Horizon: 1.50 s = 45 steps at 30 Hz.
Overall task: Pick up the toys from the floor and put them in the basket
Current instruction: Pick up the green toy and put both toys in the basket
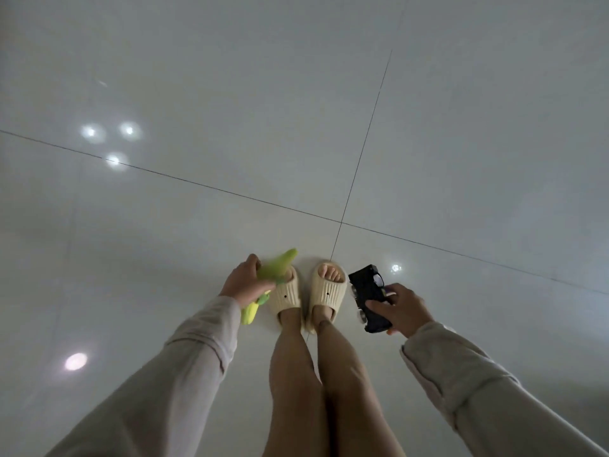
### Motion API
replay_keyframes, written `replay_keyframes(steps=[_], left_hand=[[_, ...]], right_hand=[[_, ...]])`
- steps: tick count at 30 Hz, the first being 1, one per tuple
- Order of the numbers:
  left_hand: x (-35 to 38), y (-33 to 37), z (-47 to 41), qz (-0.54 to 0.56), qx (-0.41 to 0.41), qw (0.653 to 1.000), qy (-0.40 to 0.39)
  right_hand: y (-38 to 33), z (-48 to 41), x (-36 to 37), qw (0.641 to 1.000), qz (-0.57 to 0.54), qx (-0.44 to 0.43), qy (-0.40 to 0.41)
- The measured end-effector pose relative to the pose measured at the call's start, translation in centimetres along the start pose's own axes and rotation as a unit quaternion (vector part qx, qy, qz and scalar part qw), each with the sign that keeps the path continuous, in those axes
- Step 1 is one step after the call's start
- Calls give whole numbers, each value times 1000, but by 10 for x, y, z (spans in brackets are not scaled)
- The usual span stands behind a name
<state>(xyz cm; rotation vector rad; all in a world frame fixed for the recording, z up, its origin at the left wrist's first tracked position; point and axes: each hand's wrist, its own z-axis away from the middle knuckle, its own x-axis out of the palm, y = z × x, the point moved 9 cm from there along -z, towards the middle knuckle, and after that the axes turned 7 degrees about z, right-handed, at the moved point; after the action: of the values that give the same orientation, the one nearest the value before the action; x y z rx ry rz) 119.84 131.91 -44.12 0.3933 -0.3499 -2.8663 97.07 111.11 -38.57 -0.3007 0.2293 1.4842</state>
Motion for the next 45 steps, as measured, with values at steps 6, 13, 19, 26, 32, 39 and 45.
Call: replay_keyframes(steps=[6,13,19,26,32,39,45], left_hand=[[-42,0,179,38,-27,999,-10],[-73,-18,302,95,-23,995,26],[-70,-58,340,153,-60,984,68],[-49,-75,376,281,-56,947,143],[18,-115,415,393,-96,895,189],[123,-174,451,584,-155,763,230],[183,-178,476,633,-182,710,248]], right_hand=[[-10,149,-43,1000,4,-27,13],[10,244,-61,998,-3,-47,30],[63,252,-71,998,35,-19,40],[69,239,-109,994,93,-34,35],[-1,237,-123,963,241,-121,18],[-73,250,-85,912,355,-204,13],[-108,279,-9,867,428,-252,-34]])
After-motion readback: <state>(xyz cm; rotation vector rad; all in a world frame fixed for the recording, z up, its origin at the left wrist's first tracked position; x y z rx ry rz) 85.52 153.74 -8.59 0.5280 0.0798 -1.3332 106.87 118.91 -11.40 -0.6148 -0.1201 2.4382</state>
